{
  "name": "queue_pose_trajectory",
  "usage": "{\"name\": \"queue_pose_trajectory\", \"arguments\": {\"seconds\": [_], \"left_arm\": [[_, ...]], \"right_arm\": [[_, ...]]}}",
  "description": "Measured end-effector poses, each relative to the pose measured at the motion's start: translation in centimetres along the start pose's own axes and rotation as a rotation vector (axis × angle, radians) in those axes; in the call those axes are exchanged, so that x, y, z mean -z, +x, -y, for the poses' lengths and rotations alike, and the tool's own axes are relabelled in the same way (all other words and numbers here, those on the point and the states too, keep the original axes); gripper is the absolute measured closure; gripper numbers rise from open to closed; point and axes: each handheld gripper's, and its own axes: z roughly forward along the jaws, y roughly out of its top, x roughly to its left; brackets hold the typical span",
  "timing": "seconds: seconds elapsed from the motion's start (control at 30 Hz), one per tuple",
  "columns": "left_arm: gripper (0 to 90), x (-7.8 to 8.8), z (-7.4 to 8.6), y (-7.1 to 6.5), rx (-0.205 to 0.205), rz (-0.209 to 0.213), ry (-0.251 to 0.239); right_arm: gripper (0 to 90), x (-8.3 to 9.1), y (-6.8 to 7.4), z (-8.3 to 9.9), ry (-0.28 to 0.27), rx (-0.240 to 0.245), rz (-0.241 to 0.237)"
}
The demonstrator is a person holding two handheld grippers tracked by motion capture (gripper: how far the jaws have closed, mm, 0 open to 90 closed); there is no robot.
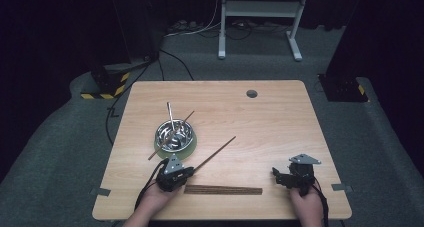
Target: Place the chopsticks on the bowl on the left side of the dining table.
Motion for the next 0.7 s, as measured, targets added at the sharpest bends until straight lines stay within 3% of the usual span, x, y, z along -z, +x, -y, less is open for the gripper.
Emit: {"name": "queue_pose_trajectory", "arguments": {"seconds": [0.27,0.7], "left_arm": [[84.2,1.4,-0.2,0.2,0.008,-0.007,-0.079],[84.2,2.4,-0.2,0.6,0.024,-0.016,-0.13]], "right_arm": [[12.7,0.0,0.0,0.0,0.0,0.0,0.0],[12.7,0.0,0.0,0.0,0.001,0.001,-0.004]]}}
